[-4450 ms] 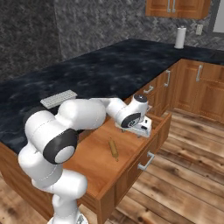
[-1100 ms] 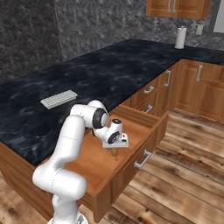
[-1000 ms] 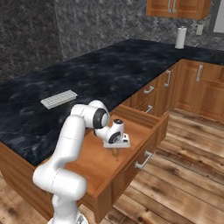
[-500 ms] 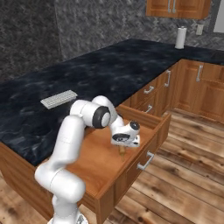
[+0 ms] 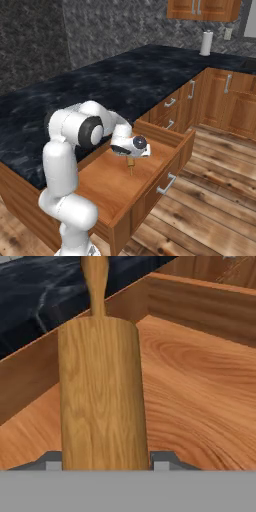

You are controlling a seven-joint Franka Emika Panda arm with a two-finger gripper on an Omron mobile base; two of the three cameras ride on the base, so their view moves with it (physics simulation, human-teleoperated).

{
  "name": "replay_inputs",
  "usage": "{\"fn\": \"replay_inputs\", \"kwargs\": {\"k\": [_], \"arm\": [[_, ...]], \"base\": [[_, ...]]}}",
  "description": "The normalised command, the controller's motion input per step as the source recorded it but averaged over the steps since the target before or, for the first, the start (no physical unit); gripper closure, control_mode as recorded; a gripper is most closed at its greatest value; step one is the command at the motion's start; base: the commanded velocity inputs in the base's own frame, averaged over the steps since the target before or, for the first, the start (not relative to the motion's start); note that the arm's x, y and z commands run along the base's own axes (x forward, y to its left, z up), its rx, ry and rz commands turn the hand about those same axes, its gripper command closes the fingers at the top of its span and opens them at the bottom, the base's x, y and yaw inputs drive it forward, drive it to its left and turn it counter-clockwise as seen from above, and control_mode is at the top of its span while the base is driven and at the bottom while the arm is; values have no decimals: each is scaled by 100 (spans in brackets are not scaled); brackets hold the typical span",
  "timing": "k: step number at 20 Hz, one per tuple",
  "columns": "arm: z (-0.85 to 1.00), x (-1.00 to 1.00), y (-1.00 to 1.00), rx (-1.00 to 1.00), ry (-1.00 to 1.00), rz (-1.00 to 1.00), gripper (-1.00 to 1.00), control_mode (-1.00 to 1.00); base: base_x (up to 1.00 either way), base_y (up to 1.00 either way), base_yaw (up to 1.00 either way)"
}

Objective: Pick the rolling pin from the drawer and place it on the counter.

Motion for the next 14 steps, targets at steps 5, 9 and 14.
{"fn": "replay_inputs", "kwargs": {"k": [5, 9, 14], "arm": [[100, -7, 85, -43, -21, 11, 100, -100], [100, 0, 69, -49, -10, 20, 100, -100], [100, 0, 56, -48, 0, 29, 100, -100]], "base": [[0, 0, 0], [0, 0, 0], [0, 0, 0]]}}
